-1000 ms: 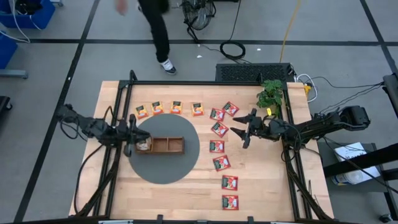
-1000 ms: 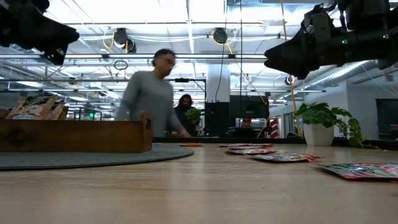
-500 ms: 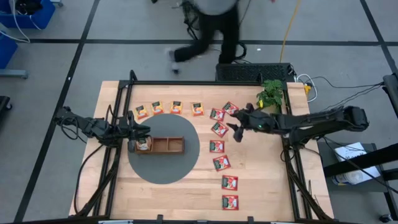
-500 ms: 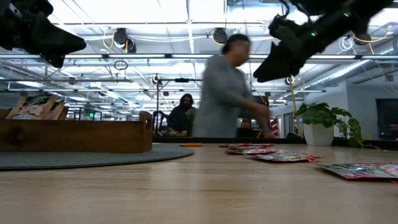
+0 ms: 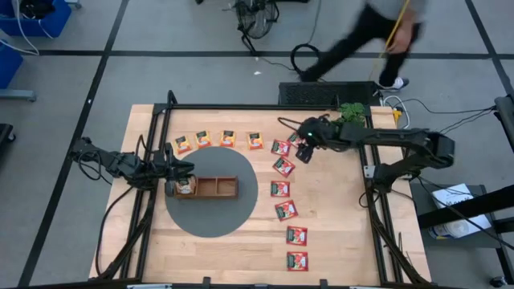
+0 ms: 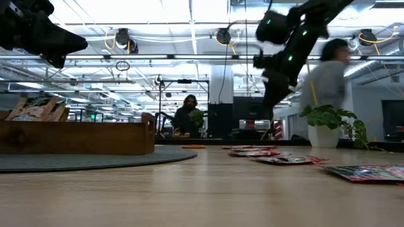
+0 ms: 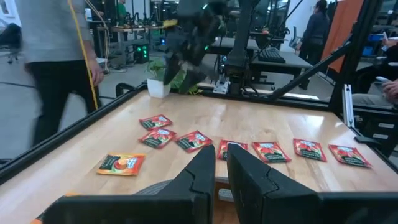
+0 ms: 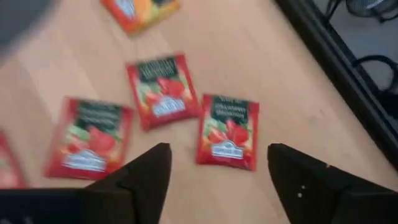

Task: Pick & Place Tea
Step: Put the red tea bag into the middle section of the wooden organizer

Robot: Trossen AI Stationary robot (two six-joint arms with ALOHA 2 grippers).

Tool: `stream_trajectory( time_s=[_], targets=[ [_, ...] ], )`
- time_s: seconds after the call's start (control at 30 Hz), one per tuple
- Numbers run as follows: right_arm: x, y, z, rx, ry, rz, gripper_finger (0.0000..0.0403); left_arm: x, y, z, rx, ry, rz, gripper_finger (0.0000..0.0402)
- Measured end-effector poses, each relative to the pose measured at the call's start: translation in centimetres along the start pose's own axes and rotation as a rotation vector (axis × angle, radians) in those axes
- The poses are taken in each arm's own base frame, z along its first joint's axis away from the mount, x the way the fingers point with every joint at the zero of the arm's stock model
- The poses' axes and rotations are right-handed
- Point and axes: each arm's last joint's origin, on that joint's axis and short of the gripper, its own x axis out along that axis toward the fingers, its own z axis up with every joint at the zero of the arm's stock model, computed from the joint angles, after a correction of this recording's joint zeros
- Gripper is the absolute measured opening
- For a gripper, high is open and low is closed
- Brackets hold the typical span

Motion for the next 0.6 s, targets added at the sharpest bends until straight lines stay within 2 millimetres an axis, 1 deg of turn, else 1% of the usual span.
stream_trajectory(
  time_s=[0.07, 0.13, 0.27, 0.33, 0.43, 0.6],
  targets=[
    [1.5, -0.8, 0.4, -0.008, 0.057, -0.025, 0.0281, 0.0, 0.0, 0.0, -0.002, 0.0, 0.0, 0.0047],
    [3.0, -2.0, 1.0, 0.037, 0.097, -0.011, 0.03, 0.0, 0.0, 0.0, -0.002, 0.0, 0.0, 0.0047],
    [6.0, -3.9, 1.1, 0.15, 0.195, 0.13, 0.032, 0.0, 0.0, 0.0, -0.003, -0.002, 0.0, 0.0047],
    [7.0, -4.5, 1.0, 0.171, 0.233, 0.172, 0.0321, 0.0, 0.0, 0.0, -0.004, -0.002, 0.0, 0.0047],
    [8.1, -4.9, 0.7, 0.161, 0.269, 0.176, 0.0319, 0.0, 0.0, 0.0, -0.003, -0.002, 0.0, 0.0047],
    [10.0, -4.8, -0.2, 0.128, 0.337, 0.137, 0.0317, 0.0, 0.0, 0.0, -0.003, -0.002, 0.0, 0.0047]
  ],
)
